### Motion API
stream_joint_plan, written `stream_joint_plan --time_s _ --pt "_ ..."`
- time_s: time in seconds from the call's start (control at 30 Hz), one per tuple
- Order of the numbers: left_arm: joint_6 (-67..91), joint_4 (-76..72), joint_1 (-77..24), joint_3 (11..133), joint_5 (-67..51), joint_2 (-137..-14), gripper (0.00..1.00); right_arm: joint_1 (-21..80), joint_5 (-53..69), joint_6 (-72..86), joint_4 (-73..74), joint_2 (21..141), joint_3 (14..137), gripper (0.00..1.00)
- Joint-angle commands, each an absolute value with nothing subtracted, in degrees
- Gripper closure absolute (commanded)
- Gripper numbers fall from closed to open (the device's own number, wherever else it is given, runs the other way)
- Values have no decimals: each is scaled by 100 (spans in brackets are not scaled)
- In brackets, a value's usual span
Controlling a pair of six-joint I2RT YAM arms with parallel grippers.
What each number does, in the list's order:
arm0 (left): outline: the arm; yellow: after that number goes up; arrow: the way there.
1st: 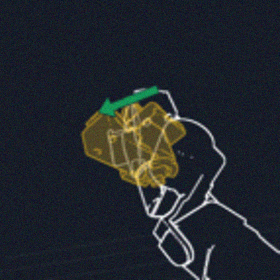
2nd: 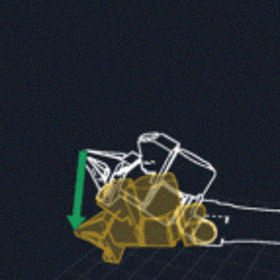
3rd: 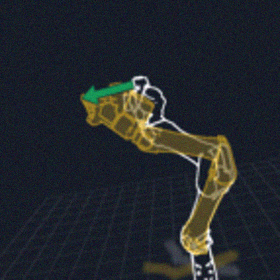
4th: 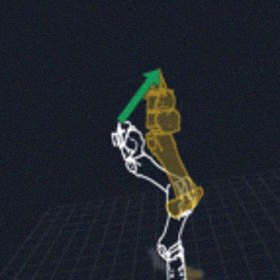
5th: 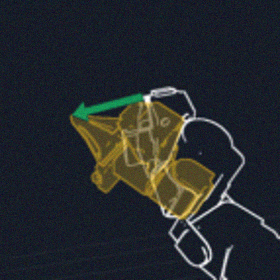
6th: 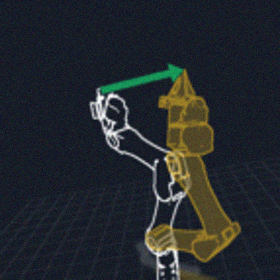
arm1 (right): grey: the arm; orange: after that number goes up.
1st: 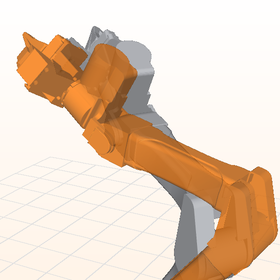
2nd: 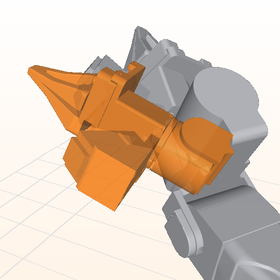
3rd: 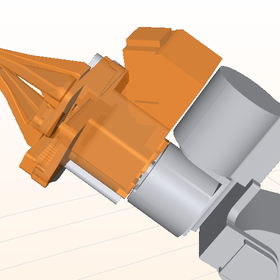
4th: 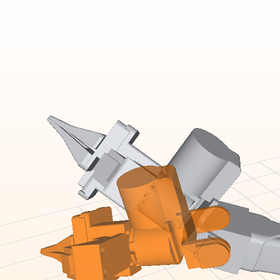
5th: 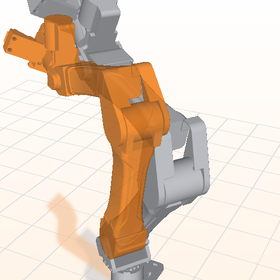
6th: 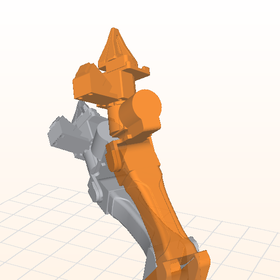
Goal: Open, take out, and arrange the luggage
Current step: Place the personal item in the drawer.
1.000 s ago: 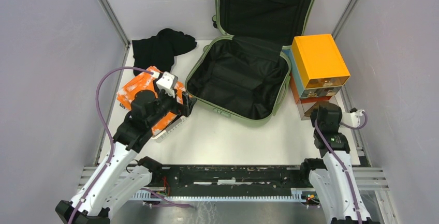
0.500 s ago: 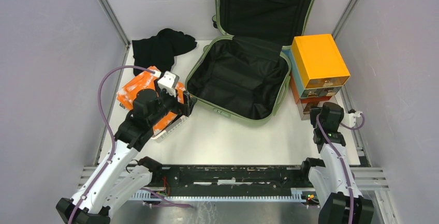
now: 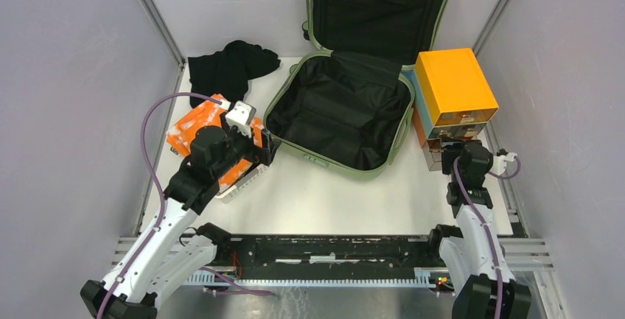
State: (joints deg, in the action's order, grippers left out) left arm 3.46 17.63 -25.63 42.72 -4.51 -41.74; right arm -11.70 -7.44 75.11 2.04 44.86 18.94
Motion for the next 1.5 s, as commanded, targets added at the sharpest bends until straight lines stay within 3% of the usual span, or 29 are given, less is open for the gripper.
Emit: stream_joint_plan --time_s 0.0,0.7,1.23,1.4,1.47 --pt "40 1635 -2584 4281 -397 -4187 1 -1171 -715 7299 563 3936 2175 41" --pt "44 1635 -2584 4272 -439 -4305 1 -888 -550 7454 1235 3128 1862 50" --pt "50 1628 -2584 4281 -470 -4395 1 -593 -1079 6345 2222 2736 2097 61" --pt "45 1630 -2584 4298 -478 -4408 2 -528 -1514 6517 2735 2234 2005 80" --pt "48 1627 -2586 4296 -498 -4400 2 -527 -1762 6635 2849 1965 1871 97"
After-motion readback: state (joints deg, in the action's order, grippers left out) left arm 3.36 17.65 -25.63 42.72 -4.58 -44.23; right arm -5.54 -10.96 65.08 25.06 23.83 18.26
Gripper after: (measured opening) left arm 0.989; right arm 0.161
